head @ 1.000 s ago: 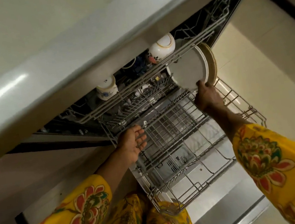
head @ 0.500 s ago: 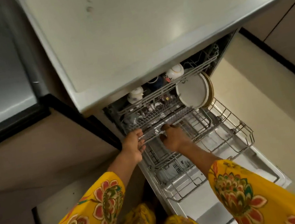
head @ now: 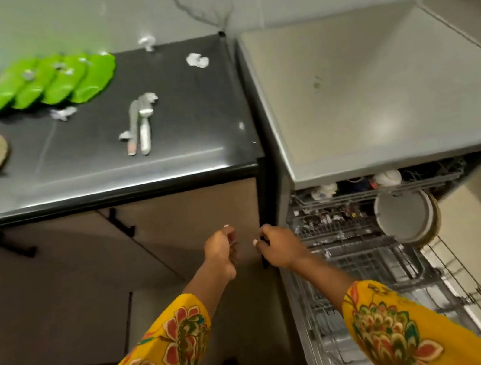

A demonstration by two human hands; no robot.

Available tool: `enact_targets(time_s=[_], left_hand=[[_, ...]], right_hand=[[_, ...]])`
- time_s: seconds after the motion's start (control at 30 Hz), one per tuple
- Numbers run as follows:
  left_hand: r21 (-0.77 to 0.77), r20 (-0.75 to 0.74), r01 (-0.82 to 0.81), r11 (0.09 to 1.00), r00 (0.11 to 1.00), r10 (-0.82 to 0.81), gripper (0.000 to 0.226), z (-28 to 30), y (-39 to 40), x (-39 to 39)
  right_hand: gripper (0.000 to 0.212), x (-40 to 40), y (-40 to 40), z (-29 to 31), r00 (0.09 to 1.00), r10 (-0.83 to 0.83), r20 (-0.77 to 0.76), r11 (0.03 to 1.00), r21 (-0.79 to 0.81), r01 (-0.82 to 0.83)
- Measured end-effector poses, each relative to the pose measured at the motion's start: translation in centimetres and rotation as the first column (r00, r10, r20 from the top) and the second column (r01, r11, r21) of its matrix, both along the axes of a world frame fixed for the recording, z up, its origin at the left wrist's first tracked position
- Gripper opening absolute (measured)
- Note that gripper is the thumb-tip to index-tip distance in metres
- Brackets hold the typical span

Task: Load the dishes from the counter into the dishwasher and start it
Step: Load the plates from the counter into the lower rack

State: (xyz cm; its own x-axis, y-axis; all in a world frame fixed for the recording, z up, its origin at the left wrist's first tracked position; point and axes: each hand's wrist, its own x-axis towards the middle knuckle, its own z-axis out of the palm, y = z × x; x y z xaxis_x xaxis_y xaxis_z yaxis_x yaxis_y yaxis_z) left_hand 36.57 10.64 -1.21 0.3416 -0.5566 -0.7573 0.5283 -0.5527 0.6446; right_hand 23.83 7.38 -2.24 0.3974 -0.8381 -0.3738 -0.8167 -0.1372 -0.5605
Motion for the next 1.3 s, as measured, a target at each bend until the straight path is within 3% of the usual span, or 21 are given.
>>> enact_targets(time_s=[0.23,0.57,0.73,1.0,1.3], left_hand=[[-0.185,0.036,-0.174,0.967,0.982,0.183,0.023,5.0,2.3,10.1],[-0.338,0.085,-0.304,0.891,0.933,0.351,0.022,11.5,5.3,25.6],[-0.358,0.096,-0.364,0.86,0.902,0.422,0.025,12.8,6.4,30.8],[-0.354,0.113,-0.484,0.8,0.828,0.55,0.022,12.6,6.6,36.2],[-0.31,0.125,-0.667,0.677,0.678,0.725,0.021,12.2,2.6,44.7]], right_hand=[[0.034,11.0,0.4,5.9,0.99,0.12,0.081,0.989,-0.094,-0.112],[0.027,26.1,0.9,11.3,0.973,0.136,0.186,0.981,-0.162,-0.107],[0.025,31.0,1.5,12.4,0.953,0.179,0.245,0.977,-0.162,-0.142],[0.027,37.0,0.0,12.3,0.942,0.262,0.21,0.959,-0.165,-0.23],[0.029,46.7,-4.6,12.2,0.863,0.479,0.163,0.873,-0.193,-0.448]])
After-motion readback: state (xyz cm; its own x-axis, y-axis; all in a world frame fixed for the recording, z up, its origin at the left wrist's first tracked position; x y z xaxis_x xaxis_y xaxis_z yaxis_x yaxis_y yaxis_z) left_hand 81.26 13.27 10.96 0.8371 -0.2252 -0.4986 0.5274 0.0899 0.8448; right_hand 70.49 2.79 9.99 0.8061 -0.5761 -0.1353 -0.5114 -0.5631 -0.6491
